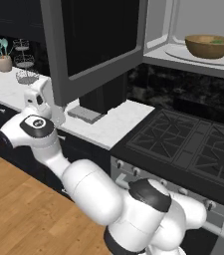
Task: Pick the broccoli from the sink and place it in the bowl. Then pick the bowl and place it in the microwave. Then close the microwave door and press the start button.
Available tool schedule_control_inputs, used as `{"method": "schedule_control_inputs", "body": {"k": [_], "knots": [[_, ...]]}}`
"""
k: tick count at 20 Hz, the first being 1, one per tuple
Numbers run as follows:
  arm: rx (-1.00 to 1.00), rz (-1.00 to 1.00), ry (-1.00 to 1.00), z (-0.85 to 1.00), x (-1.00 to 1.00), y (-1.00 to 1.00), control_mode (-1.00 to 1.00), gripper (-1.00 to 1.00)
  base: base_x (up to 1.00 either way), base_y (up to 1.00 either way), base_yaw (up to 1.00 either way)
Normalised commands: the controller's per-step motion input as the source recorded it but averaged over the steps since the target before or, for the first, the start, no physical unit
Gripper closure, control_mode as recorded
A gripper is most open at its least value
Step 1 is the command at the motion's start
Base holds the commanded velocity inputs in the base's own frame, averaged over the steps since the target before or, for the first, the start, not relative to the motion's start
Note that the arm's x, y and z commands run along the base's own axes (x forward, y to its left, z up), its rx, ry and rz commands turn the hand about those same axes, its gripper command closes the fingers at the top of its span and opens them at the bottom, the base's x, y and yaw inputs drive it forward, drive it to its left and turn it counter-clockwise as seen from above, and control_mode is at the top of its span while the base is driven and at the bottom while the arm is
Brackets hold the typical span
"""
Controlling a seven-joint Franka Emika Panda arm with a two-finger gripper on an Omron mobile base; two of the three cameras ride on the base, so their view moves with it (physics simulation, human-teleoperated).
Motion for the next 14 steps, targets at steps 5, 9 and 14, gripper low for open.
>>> {"method": "schedule_control_inputs", "body": {"k": [5,9,14], "knots": [[-0.01,0.00,-0.18,0.54,-0.14,-0.27,-1.00,-1.00,0.00,0.00,0.00],[0.00,-0.02,-0.18,0.56,-0.11,-0.33,-1.00,-1.00,0.00,0.00,0.00],[0.00,-0.01,-0.19,0.55,-0.17,-0.62,-1.00,-1.00,0.00,0.00,0.00]]}}
